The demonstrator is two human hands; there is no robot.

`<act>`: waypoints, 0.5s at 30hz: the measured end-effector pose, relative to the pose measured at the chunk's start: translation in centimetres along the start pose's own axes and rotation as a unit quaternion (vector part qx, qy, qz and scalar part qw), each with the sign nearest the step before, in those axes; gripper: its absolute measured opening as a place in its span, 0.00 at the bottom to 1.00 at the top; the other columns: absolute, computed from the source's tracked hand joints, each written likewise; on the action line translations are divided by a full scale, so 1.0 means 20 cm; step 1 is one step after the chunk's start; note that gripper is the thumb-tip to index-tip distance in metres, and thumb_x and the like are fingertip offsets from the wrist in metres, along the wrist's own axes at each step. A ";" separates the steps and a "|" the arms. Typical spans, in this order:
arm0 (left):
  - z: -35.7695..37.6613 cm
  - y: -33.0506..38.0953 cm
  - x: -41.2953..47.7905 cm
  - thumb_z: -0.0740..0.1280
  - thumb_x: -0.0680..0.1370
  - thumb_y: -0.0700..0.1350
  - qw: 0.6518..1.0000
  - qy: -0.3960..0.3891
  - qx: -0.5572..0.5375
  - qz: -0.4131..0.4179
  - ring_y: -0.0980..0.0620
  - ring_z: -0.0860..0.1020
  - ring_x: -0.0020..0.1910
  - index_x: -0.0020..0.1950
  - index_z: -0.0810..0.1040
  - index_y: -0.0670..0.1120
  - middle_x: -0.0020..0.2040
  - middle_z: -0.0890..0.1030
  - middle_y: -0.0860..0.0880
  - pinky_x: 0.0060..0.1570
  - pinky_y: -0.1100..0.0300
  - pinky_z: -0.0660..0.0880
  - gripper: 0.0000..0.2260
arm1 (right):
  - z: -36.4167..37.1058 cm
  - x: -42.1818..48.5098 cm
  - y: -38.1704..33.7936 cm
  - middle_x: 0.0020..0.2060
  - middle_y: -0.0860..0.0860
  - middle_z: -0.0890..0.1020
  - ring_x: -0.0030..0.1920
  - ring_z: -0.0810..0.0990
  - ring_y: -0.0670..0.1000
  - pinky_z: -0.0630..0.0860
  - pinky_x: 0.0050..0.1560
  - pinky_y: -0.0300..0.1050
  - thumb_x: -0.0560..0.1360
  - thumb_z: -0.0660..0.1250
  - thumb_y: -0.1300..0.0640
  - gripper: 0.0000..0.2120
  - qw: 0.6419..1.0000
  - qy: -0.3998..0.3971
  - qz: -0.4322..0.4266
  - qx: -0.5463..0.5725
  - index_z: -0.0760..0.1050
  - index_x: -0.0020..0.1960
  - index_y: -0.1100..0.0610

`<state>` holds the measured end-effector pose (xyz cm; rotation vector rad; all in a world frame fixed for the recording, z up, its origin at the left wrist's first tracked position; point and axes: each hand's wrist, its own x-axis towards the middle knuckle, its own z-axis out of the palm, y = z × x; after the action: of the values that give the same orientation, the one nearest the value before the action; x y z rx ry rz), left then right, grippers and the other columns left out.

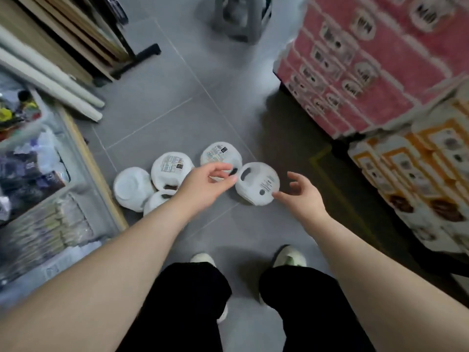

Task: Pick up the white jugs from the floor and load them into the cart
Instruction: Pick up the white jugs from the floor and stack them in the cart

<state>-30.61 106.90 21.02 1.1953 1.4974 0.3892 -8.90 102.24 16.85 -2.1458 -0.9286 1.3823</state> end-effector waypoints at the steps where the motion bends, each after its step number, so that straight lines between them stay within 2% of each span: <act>1: 0.04 -0.09 0.10 0.71 0.76 0.48 1.000 -0.002 0.008 -0.002 0.54 0.77 0.46 0.59 0.79 0.53 0.50 0.81 0.54 0.42 0.67 0.72 0.12 | 0.06 0.10 0.09 0.60 0.48 0.74 0.54 0.74 0.47 0.74 0.56 0.44 0.70 0.76 0.54 0.33 1.000 0.003 0.003 0.000 0.67 0.72 0.49; 4: 0.18 -0.39 0.44 0.71 0.75 0.50 0.999 -0.015 0.030 -0.015 0.55 0.78 0.47 0.60 0.78 0.54 0.55 0.80 0.51 0.41 0.67 0.72 0.13 | 0.26 0.42 0.35 0.67 0.51 0.72 0.64 0.73 0.51 0.72 0.59 0.44 0.67 0.78 0.56 0.39 1.000 0.013 0.009 0.013 0.65 0.74 0.49; 6: 0.29 -0.61 0.63 0.71 0.76 0.49 0.998 -0.028 0.043 -0.025 0.56 0.77 0.48 0.61 0.77 0.54 0.56 0.79 0.50 0.45 0.65 0.72 0.14 | 0.41 0.61 0.54 0.68 0.52 0.71 0.68 0.71 0.52 0.69 0.59 0.41 0.64 0.80 0.56 0.45 0.999 0.016 0.009 0.040 0.62 0.75 0.50; 7: 0.35 -0.72 0.73 0.71 0.75 0.49 0.997 -0.036 0.055 -0.029 0.55 0.78 0.50 0.62 0.77 0.54 0.57 0.79 0.50 0.48 0.64 0.72 0.15 | 0.48 0.69 0.63 0.69 0.53 0.70 0.69 0.70 0.53 0.69 0.62 0.42 0.60 0.81 0.53 0.49 0.999 0.021 0.004 0.044 0.61 0.76 0.50; 9: 0.45 -0.90 0.92 0.72 0.75 0.50 0.995 -0.056 0.081 -0.032 0.53 0.77 0.57 0.66 0.75 0.55 0.58 0.76 0.50 0.56 0.60 0.73 0.20 | 0.61 0.86 0.80 0.70 0.56 0.68 0.70 0.68 0.56 0.71 0.67 0.54 0.51 0.80 0.45 0.59 0.998 0.041 -0.003 0.042 0.57 0.77 0.46; 11: 0.53 -1.07 1.09 0.73 0.72 0.54 0.990 -0.078 0.115 -0.027 0.50 0.77 0.59 0.69 0.72 0.56 0.61 0.74 0.49 0.63 0.54 0.72 0.26 | 0.74 1.01 0.96 0.70 0.56 0.64 0.70 0.66 0.57 0.69 0.68 0.59 0.51 0.83 0.49 0.62 0.998 0.043 0.007 0.036 0.53 0.77 0.40; 13: 0.60 -1.20 1.25 0.71 0.66 0.64 0.986 -0.087 0.138 -0.020 0.48 0.78 0.59 0.71 0.69 0.58 0.67 0.72 0.47 0.66 0.50 0.72 0.35 | 0.82 1.12 1.06 0.72 0.55 0.56 0.73 0.60 0.58 0.67 0.71 0.58 0.51 0.85 0.54 0.66 0.998 0.045 0.003 0.044 0.47 0.76 0.34; 15: 0.66 -1.30 1.36 0.70 0.66 0.67 0.983 -0.096 0.156 -0.026 0.48 0.74 0.63 0.72 0.66 0.62 0.69 0.67 0.50 0.69 0.50 0.68 0.36 | 0.87 1.20 1.14 0.76 0.55 0.41 0.78 0.49 0.56 0.59 0.75 0.55 0.50 0.86 0.54 0.70 0.998 0.032 0.006 0.049 0.38 0.72 0.27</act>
<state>-27.24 113.61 -18.16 1.3928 1.4513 0.0017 -10.96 103.87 -20.32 -2.1120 -0.8078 1.3283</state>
